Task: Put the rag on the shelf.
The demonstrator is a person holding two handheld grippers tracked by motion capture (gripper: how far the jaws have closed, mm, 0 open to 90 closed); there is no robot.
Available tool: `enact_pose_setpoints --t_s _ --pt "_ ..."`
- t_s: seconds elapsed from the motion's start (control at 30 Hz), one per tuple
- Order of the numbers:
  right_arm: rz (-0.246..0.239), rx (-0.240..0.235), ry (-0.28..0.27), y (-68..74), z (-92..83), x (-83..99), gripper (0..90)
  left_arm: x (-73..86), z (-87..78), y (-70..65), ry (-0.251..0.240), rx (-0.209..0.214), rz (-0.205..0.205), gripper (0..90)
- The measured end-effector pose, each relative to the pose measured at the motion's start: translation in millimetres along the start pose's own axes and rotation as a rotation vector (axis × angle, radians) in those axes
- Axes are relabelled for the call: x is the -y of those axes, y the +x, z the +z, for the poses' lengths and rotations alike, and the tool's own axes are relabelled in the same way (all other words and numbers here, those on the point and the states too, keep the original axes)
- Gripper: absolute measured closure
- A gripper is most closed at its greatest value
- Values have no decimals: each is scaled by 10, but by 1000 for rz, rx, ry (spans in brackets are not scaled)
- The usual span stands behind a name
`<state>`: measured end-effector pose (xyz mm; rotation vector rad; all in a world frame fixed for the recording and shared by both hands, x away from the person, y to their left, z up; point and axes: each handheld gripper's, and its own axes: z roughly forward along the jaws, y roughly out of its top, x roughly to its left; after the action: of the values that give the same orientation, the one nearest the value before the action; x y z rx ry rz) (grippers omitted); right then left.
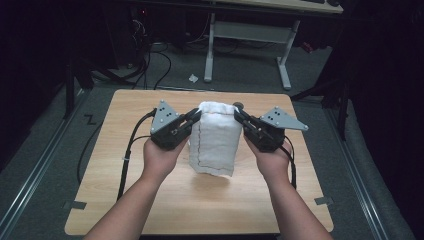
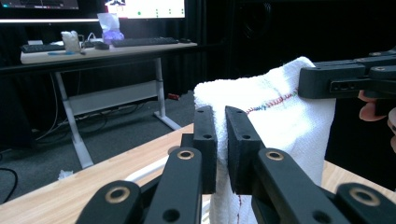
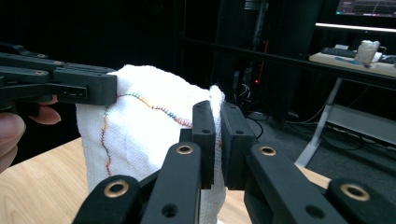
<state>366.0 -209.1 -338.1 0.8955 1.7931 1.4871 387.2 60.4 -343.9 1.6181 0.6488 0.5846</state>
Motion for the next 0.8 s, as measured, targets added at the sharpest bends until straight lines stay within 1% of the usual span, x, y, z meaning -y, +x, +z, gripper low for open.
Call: enact_pose_setpoints --t_s 0.07,0.13,0.27,0.3,0.33,0.43,0.5,0.57,0.63,0.73,0.77,0.8 --pt "5 6 -3 -35 4 -26 862 -19 28 4 -1 8 8 837" --pt "7 11 -3 -63 4 -44 862 -43 59 12 -1 13 0 837" --pt "18 9 -11 -127 30 -81 862 -86 104 38 -2 4 6 837" --pt "18 10 -11 -140 45 -87 862 -105 143 60 0 -4 8 837" --pt "14 13 -10 -152 65 -93 862 -114 161 78 4 -9 11 837" --pt "28 14 -7 -208 132 -121 862 -151 214 136 4 -12 12 837" --pt "36 14 -12 -250 179 -158 862 -181 246 176 -8 -12 2 837" --pt "39 16 -21 -287 224 -202 862 -212 283 216 -8 -18 0 837" --pt "43 20 -25 -317 267 -245 862 -246 325 254 -5 -25 6 837" --pt "50 25 -34 -373 336 -301 862 -299 374 298 -14 -32 13 837" --pt "62 25 -37 -392 358 -317 862 -314 387 312 -17 -34 6 837" --pt "67 24 -37 -415 383 -329 862 -327 394 333 -14 -45 -3 837"
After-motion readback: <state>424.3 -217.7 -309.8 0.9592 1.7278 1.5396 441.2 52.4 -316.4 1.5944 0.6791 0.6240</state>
